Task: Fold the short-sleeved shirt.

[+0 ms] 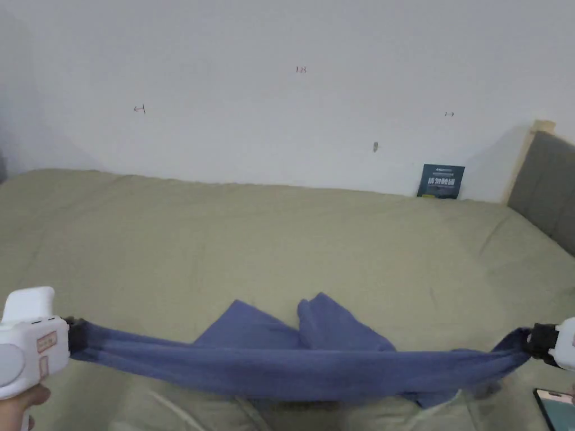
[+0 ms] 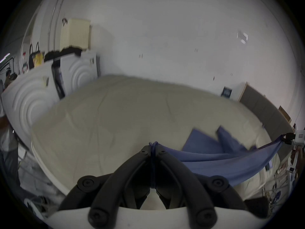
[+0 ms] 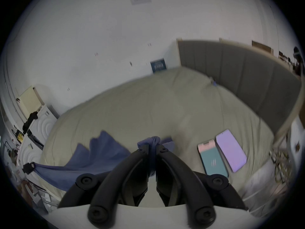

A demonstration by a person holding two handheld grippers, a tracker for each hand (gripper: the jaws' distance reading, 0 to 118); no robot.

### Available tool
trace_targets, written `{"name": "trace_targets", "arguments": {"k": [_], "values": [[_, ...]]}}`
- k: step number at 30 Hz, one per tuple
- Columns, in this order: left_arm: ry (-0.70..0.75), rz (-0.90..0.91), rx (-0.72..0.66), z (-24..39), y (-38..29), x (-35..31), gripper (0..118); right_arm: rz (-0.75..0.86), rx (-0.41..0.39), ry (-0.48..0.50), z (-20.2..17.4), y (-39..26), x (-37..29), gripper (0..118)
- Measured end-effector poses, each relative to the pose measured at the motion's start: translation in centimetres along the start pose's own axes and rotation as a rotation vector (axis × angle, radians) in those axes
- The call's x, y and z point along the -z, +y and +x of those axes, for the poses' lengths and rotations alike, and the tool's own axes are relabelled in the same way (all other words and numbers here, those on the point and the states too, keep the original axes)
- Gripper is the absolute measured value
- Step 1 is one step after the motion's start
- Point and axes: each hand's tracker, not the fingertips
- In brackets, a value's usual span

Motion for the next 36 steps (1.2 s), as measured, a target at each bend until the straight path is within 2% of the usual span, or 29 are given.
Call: {"name": "trace_targets", "arguments": {"k": [2, 5, 7, 8, 9, 11, 12, 13, 16, 20, 21, 22, 23, 24, 25, 28, 30, 32, 36], "values": [[0.032, -0.071, -0.011, -1.0, -3.6, 0.6, 0, -0.051, 0.013, -0.025, 1.2, -3.8, 0.5, 9], [0.018, -0.180, -0.027, -2.0, -7.1, 2.2, 0, -0.117, -0.009, -0.091, 2.4, -7.8, 1.7, 9], [0.021, -0.180, -0.034, -2.2, -7.7, 2.5, 1, -0.110, -0.021, -0.097, 2.5, -8.8, 1.8, 9], [0.009, -0.175, -0.046, -2.3, -7.6, 2.4, 5, -0.089, -0.038, -0.100, 3.5, -8.8, 2.7, 10], [0.005, -0.155, -0.062, -2.4, -7.3, 2.1, 17, -0.046, -0.071, -0.099, 3.3, -8.6, 2.5, 16], [0.002, -0.114, -0.069, -2.7, -6.5, 0.9, 101, -0.032, -0.118, -0.118, 3.1, -7.9, 2.0, 85], [-0.030, -0.054, -0.080, -2.9, -6.1, -0.4, 115, -0.035, -0.137, -0.102, 3.1, -7.6, 1.4, 111], [-0.042, 0.006, -0.086, -3.1, -5.7, -2.0, 112, 0.007, -0.163, -0.062, 2.8, -7.4, 0.3, 115], [-0.074, 0.110, -0.046, -3.7, -5.7, -7.2, 112, 0.075, -0.196, 0.024, 0.8, -7.7, -4.0, 115], [0.059, 0.244, 0.040, -4.1, -7.8, -13.2, 112, 0.136, -0.330, 0.152, -2.7, -10.2, -8.8, 110], [0.108, 0.263, 0.048, -4.2, -8.4, -14.1, 111, 0.146, -0.357, 0.176, -3.6, -11.0, -9.6, 100], [0.141, 0.248, 0.054, -4.4, -9.0, -14.7, 104, 0.150, -0.375, 0.192, -4.4, -11.6, -10.1, 73], [0.130, 0.231, 0.066, -5.3, -10.1, -14.1, 85, 0.146, -0.390, 0.187, -5.3, -12.3, -10.5, 46], [0.140, 0.219, 0.082, -5.4, -10.6, -14.2, 50, 0.136, -0.394, 0.182, -6.2, -13.1, -10.8, 21], [0.143, 0.179, 0.106, -5.5, -10.9, -13.9, 6, 0.132, -0.390, 0.187, -6.8, -13.5, -10.8, 9], [0.107, 0.084, 0.123, -6.2, -11.8, -11.7, 5, 0.080, -0.391, 0.284, -8.8, -14.3, -10.6, 3], [0.096, 0.028, 0.125, -6.6, -11.9, -9.5, 5, 0.075, -0.414, 0.281, -10.4, -14.9, -10.2, 3], [0.089, 0.006, 0.143, -6.2, -11.9, -7.4, 5, 0.054, -0.472, 0.290, -11.6, -15.3, -9.8, 3], [-0.004, -0.106, 0.206, -5.5, -11.6, -1.6, 6, 0.038, -0.545, 0.292, -14.0, -15.7, -9.4, 3]]}}
